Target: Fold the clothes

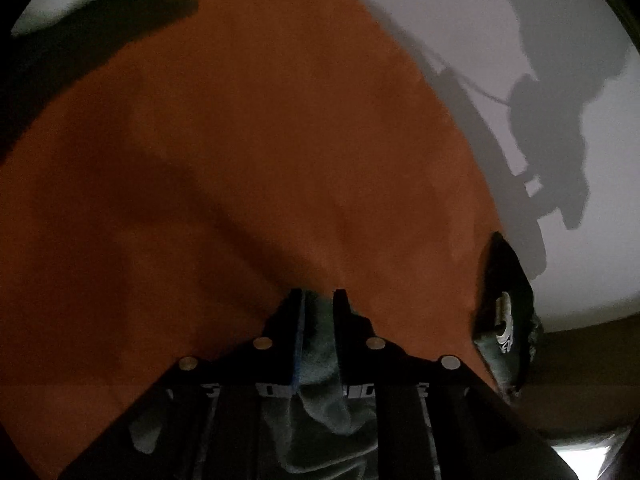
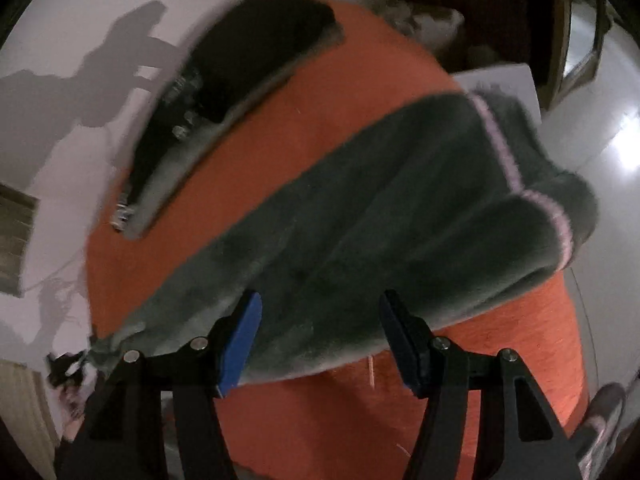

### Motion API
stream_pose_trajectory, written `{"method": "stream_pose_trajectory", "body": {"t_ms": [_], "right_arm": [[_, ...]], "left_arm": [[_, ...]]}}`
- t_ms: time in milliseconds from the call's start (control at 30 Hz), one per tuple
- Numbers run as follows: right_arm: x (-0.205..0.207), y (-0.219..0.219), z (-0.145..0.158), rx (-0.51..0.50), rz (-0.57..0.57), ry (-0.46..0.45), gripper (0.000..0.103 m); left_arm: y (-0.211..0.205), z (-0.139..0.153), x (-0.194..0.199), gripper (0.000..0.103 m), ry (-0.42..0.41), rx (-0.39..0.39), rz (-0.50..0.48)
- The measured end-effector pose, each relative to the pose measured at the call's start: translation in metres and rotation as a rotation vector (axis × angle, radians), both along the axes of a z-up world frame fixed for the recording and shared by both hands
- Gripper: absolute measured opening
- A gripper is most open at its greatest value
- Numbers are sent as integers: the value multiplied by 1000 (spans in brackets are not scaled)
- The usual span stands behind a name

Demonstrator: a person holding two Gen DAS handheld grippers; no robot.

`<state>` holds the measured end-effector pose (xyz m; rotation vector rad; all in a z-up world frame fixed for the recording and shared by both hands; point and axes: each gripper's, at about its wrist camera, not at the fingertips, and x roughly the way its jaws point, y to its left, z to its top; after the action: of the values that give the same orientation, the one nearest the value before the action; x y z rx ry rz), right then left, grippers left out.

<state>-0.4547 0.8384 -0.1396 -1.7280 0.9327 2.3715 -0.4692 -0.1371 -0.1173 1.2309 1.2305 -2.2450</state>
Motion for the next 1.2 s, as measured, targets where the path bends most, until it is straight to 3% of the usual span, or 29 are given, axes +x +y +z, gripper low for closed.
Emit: {"method": "stream_pose_trajectory", "body": {"t_ms": [67, 133, 200, 300, 433, 533, 633, 700, 767, 800, 867, 967, 1033, 1100, 1200], "right_arm": [[-14, 1, -18, 10, -57, -107, 61], [-26, 7, -33, 29, -111, -172, 51], [-32, 14, -37, 61, -151, -174, 17], [-14, 20, -13, 43, -196, -48, 9], [63, 11, 44, 49, -192, 145, 9], [121, 3, 44, -1, -219, 185, 9], [146, -4, 8, -49, -201, 110, 14], [151, -3, -26, -165, -179, 21, 19], [164, 17, -41, -261, -234, 3, 23], [172, 32, -36, -238, -268, 21, 39], [185, 61, -20, -158, -320, 65, 61], [191, 100, -4, -14, -377, 107, 67], [180, 118, -11, 19, -387, 87, 68], [161, 128, -31, -41, -386, 57, 68], [143, 131, -56, -188, -415, 88, 68]], "left_arm": [[1, 12, 27, 15, 46, -6, -13], [3, 23, 54, 16, 91, -12, -26], [4, 35, 82, 16, 137, -19, -39], [13, 43, 123, 19, 175, -17, -78], [32, 6, 186, 22, 103, 4, -153], [36, -31, 231, 23, 23, -11, -121], [23, -79, 259, 23, -50, 107, -49], [17, -102, 269, 23, -92, 171, 1], [15, -110, 270, 23, -106, 198, 14], [16, -109, 269, 23, -103, 199, 5], [18, -103, 267, 23, -93, 174, -33], [37, -100, 253, 23, -108, 115, -107], [43, -101, 251, 23, -125, 94, -135], [42, -104, 255, 23, -139, 94, -146], [41, -108, 256, 23, -149, 105, -137]]}}
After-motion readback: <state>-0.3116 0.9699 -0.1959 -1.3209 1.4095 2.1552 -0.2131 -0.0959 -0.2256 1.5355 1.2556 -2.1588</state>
